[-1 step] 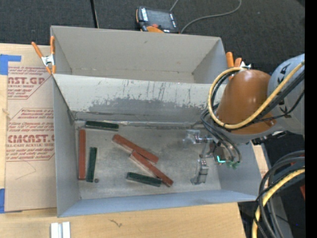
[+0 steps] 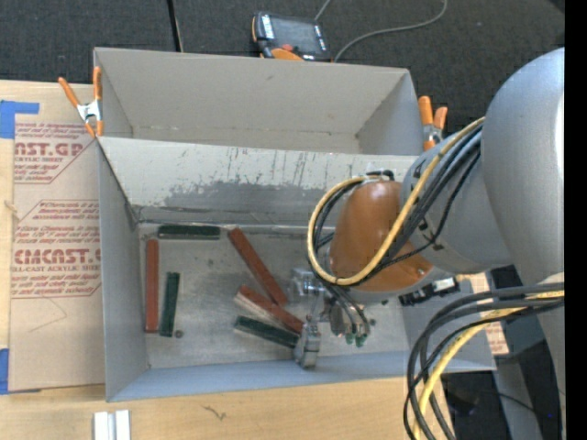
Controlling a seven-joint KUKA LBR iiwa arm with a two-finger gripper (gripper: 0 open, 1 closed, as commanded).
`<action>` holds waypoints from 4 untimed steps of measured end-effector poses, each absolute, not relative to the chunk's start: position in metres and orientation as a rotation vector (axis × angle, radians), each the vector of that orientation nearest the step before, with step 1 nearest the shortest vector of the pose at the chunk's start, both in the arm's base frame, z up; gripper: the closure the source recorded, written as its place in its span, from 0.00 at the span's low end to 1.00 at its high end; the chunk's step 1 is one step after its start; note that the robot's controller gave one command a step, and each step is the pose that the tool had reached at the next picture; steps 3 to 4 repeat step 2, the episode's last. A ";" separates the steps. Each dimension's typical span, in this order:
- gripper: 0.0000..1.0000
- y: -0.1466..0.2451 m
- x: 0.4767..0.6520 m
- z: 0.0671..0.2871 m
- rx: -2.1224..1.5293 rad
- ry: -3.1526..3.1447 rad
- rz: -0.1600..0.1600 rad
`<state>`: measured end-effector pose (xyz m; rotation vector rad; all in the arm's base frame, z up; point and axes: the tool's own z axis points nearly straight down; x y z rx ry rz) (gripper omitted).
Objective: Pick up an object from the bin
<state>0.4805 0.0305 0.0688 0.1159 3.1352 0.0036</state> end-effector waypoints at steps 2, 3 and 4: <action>1.00 0.058 0.525 0.228 0.090 3.129 0.004; 1.00 0.058 0.525 0.228 0.090 3.129 0.004; 1.00 0.058 0.525 0.228 0.090 3.129 0.004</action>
Offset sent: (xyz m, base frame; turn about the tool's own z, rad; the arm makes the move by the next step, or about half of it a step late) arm 0.0000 0.0000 0.0000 0.0000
